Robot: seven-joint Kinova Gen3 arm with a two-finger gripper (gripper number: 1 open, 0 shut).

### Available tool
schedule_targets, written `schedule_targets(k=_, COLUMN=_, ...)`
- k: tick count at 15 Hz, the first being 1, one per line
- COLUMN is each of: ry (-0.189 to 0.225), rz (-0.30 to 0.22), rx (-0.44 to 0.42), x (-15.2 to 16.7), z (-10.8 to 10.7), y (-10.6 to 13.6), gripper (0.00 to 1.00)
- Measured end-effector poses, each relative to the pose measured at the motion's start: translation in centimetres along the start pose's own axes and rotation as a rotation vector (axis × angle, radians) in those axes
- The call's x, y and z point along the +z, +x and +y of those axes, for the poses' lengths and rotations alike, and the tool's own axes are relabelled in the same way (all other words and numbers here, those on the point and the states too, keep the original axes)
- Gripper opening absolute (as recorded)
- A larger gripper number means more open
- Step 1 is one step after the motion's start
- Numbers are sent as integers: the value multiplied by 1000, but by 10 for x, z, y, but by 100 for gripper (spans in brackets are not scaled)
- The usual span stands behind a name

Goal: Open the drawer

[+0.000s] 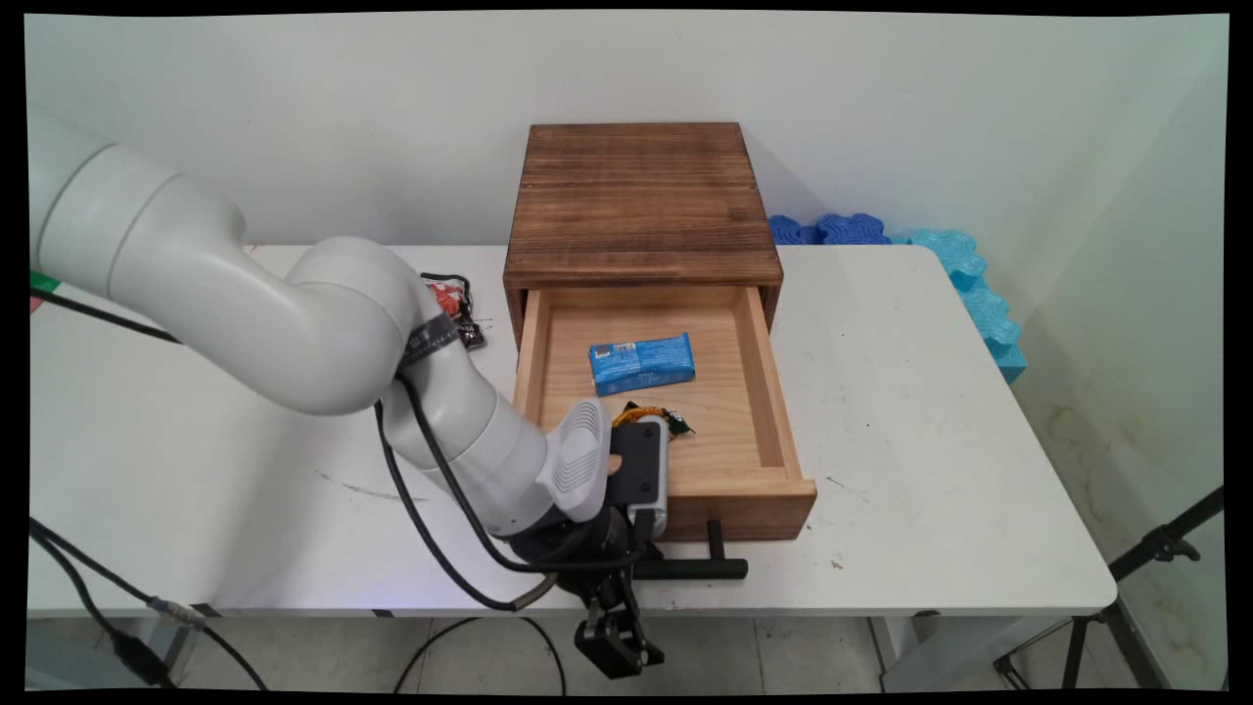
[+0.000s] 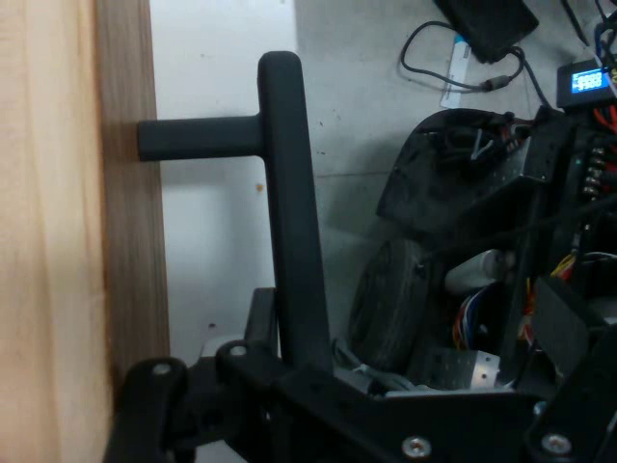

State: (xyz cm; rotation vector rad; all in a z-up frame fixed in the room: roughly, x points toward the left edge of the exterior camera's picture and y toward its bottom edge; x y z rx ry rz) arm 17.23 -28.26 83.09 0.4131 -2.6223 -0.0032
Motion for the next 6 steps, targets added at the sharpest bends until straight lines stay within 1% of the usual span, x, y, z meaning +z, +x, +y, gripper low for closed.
schedule_targets(k=6, ry=-9, rz=2, rx=-5, x=-2, z=13, y=-1, gripper=100)
